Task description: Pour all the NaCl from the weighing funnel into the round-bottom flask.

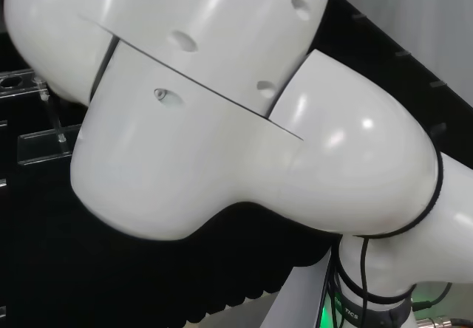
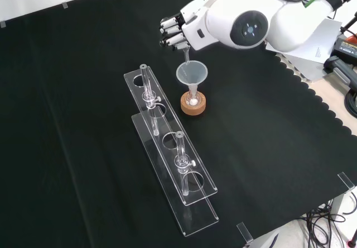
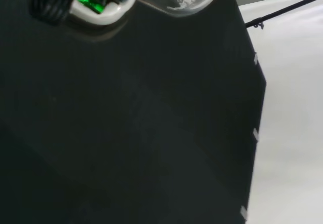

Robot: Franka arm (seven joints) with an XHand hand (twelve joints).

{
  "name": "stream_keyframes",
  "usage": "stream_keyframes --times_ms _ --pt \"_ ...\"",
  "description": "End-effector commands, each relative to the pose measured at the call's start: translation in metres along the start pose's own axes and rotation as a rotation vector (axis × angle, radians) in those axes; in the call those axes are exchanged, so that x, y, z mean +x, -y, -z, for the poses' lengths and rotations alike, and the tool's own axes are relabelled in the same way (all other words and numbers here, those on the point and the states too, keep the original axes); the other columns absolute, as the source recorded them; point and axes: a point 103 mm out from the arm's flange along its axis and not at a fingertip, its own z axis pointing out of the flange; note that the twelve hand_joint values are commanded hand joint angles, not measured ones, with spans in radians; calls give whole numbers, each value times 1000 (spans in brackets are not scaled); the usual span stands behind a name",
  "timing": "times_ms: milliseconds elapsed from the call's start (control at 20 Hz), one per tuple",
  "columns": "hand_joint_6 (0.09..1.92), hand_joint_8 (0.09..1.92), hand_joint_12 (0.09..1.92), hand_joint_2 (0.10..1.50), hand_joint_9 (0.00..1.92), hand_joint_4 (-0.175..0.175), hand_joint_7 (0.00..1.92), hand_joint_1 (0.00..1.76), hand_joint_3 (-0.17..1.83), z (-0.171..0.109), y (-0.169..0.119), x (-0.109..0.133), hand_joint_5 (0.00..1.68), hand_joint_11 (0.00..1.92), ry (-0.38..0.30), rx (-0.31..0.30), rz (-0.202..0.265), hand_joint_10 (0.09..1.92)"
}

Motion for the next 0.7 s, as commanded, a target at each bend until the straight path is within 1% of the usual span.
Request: stream_keyframes --times_ms 50,100,250,400,500,600,700 --pt "594 658 1023 714 931 175 539 1120 532 -22 -2 -7 1288 826 -174 -38 11 324" --pt "594 658 1023 714 931 175 539 1120 532 -27 -1 -10 1288 826 -211 -51 10 324" --pt "594 658 1023 714 931 175 539 1120 532 -33 0 -15 1288 826 -275 -53 18 324" --pt "594 657 1022 714 932 175 539 1120 532 -35 2 -19 1288 826 -324 -73 28 324" --pt "594 657 1022 714 932 175 540 1120 532 -38 4 -22 1288 827 -370 -80 30 323" --pt "594 657 1022 714 933 175 540 1120 532 -42 4 -25 1289 827 -433 -82 29 323" --pt "594 657 1022 714 933 175 540 1120 532 -45 4 -30 1289 827 -526 -85 27 323"
